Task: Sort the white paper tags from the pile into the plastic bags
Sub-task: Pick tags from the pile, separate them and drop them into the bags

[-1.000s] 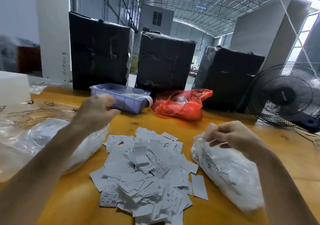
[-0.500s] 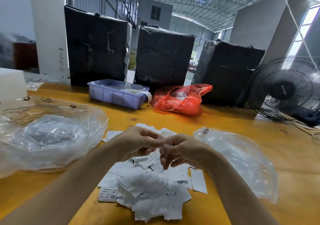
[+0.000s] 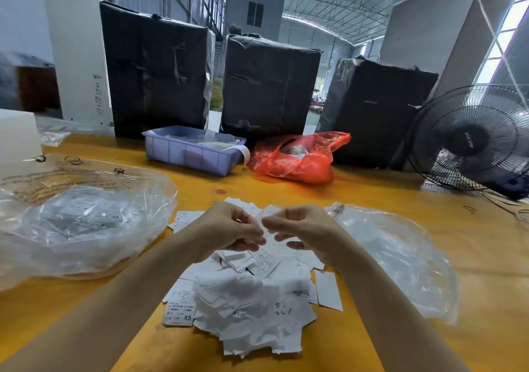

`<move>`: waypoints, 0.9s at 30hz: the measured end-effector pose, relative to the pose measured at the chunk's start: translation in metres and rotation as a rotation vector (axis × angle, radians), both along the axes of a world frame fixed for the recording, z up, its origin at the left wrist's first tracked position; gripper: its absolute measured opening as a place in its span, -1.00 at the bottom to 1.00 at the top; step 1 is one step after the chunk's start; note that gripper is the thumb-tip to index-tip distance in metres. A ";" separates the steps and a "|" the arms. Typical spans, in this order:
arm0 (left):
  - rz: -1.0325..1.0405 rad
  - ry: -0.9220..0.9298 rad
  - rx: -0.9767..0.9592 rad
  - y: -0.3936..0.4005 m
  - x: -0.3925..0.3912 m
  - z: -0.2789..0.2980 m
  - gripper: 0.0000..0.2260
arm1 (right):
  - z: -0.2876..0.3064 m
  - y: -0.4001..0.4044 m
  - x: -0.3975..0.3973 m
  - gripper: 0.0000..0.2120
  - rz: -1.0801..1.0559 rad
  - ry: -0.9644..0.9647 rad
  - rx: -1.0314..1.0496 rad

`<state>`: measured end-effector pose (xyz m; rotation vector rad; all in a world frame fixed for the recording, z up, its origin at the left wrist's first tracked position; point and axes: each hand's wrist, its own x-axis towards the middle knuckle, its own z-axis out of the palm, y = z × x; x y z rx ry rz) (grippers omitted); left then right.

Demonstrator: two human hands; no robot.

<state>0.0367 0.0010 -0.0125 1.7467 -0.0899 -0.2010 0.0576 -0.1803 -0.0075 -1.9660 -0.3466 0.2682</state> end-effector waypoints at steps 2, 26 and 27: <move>0.048 0.006 -0.079 0.000 0.001 0.001 -0.81 | -0.001 -0.002 0.000 -0.90 -0.036 0.014 0.084; 0.227 -0.047 -0.412 -0.008 0.004 -0.009 -0.89 | 0.003 0.010 -0.010 -0.52 0.077 0.116 0.125; 0.222 -0.062 -0.361 -0.006 0.004 -0.010 -0.92 | 0.004 0.009 -0.009 -0.51 0.052 0.102 0.148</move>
